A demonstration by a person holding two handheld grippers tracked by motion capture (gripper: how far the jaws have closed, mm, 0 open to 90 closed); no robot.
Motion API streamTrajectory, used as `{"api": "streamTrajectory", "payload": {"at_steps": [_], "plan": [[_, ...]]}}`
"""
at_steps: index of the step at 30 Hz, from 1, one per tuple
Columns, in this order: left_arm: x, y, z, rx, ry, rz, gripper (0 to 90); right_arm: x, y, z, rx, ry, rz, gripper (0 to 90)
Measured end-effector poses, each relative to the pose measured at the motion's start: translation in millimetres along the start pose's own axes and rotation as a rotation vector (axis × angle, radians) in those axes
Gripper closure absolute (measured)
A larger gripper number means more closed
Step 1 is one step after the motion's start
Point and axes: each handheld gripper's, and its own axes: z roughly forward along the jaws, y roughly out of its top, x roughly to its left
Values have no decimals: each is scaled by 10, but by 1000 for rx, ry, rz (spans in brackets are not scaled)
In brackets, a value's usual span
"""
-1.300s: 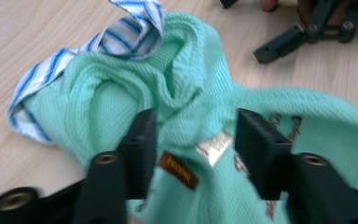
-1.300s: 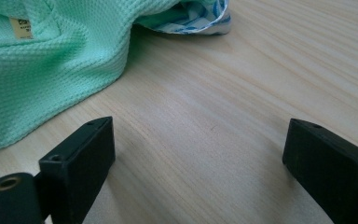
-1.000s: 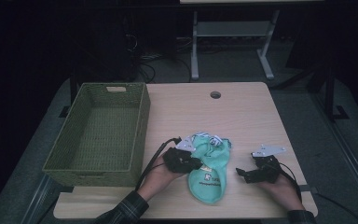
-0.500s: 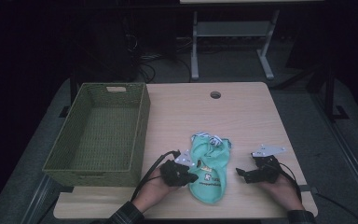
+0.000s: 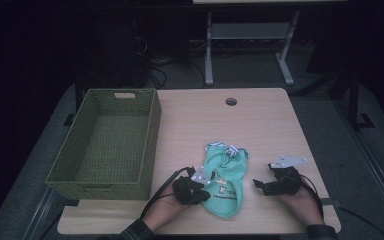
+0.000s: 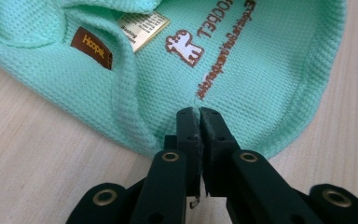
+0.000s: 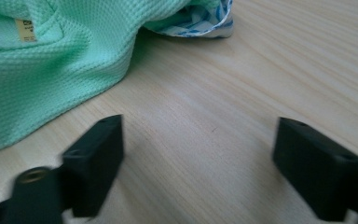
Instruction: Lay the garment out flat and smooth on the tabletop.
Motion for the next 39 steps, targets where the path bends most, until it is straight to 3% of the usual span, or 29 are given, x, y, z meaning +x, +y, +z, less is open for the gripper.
{"api": "streamTrajectory", "payload": {"at_steps": [4, 8, 11, 18, 22, 27, 33, 39], "plan": [[17, -2, 8, -16, -18, -36, 854, 4, 21, -42, 4, -7, -9, 338], [13, 3, 7, -9, -11, -32, 855, -20, 61, -82, -4, 28, 28, 435], [11, 8, 8, -6, -10, -37, 854, -44, 94, -96, 1, 38, 22, 491], [22, 10, 6, -3, -18, -56, 856, -76, 291, -161, -24, 67, 54, 557], [24, 10, 5, -3, -16, -54, 856, -64, 431, -200, -32, 82, 27, 590], [21, 13, 7, -1, -16, -56, 856, -42, 629, -234, -72, 116, 26, 627], [23, 13, 6, -1, -14, -55, 855, -34, 826, -160, -79, 152, 22, 656], [21, 15, 5, 2, -11, -51, 855, 11, 935, -18, -49, 165, 18, 696]]}}
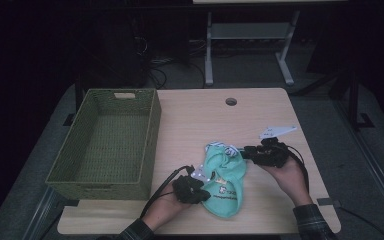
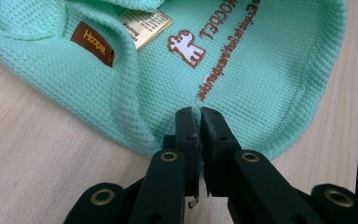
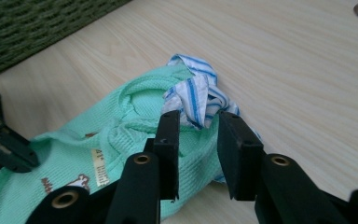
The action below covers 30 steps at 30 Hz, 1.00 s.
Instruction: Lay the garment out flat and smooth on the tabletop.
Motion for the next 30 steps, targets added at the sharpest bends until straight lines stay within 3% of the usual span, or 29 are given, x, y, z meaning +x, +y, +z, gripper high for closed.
{"api": "streamTrajectory", "payload": {"at_steps": [4, 13, 17, 21, 30], "plan": [[-7, 2, 4, -1, 2, -2, 855, -13, -19, 108, 37, -4, 19, 713], [-4, 4, 2, 3, 1, -6, 856, -28, -102, 249, 68, -7, 35, 717], [-4, 4, 5, -2, -3, -14, 856, -37, -132, 293, 85, -15, 36, 798], [-1, 2, 6, -3, -4, -14, 856, -41, -150, 292, 90, -37, 27, 867], [1, 2, 5, -2, -5, -17, 857, -70, -135, 157, 51, -65, -4, 877]]}}
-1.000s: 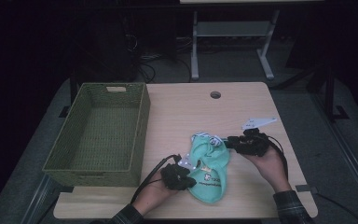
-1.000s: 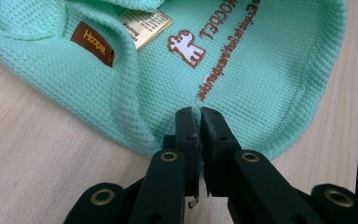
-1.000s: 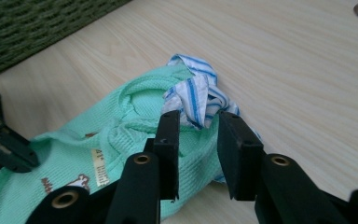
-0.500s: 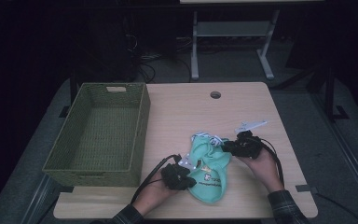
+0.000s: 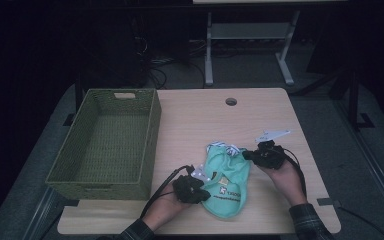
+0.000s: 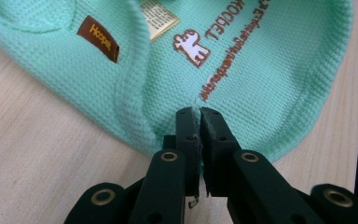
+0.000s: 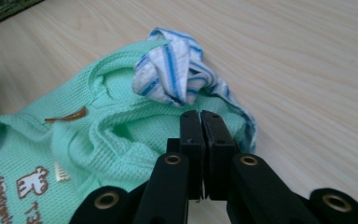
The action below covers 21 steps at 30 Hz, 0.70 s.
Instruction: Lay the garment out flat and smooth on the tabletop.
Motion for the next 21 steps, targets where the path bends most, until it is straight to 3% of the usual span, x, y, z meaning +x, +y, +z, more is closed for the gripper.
{"api": "streamTrajectory", "payload": {"at_steps": [3, 8, 21], "plan": [[6, 0, -1, 1, -2, 0, 857, -65, -20, -54, -16, -18, -10, 877], [10, 1, -6, 8, -2, 8, 859, -164, -80, -89, -13, -44, 17, 879], [-8, 1, 0, 0, 5, 0, 858, -394, -305, 26, 58, -87, 83, 885]]}}
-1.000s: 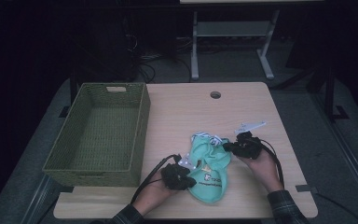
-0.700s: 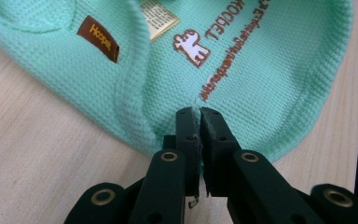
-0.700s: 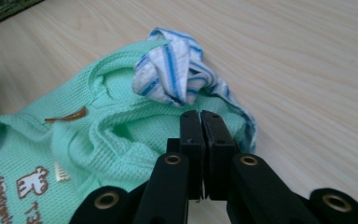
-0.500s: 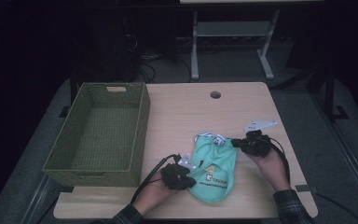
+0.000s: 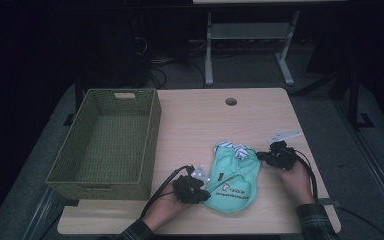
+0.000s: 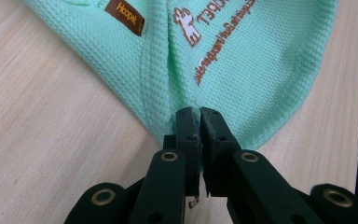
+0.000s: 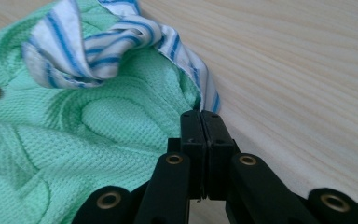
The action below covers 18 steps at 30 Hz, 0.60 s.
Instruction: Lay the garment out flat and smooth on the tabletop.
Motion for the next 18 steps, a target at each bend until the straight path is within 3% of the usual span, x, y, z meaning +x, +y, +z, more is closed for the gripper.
{"api": "streamTrajectory", "payload": {"at_steps": [9, 15, 18], "plan": [[5, 2, 3, -2, -2, -1, 859, -29, -47, 25, -11, -10, 9, 849], [9, 2, 2, -1, -4, 1, 857, 30, -23, -165, -87, 29, 26, 774], [9, 3, 2, -1, -4, 1, 857, 101, -61, -250, -92, 52, 18, 774]]}}
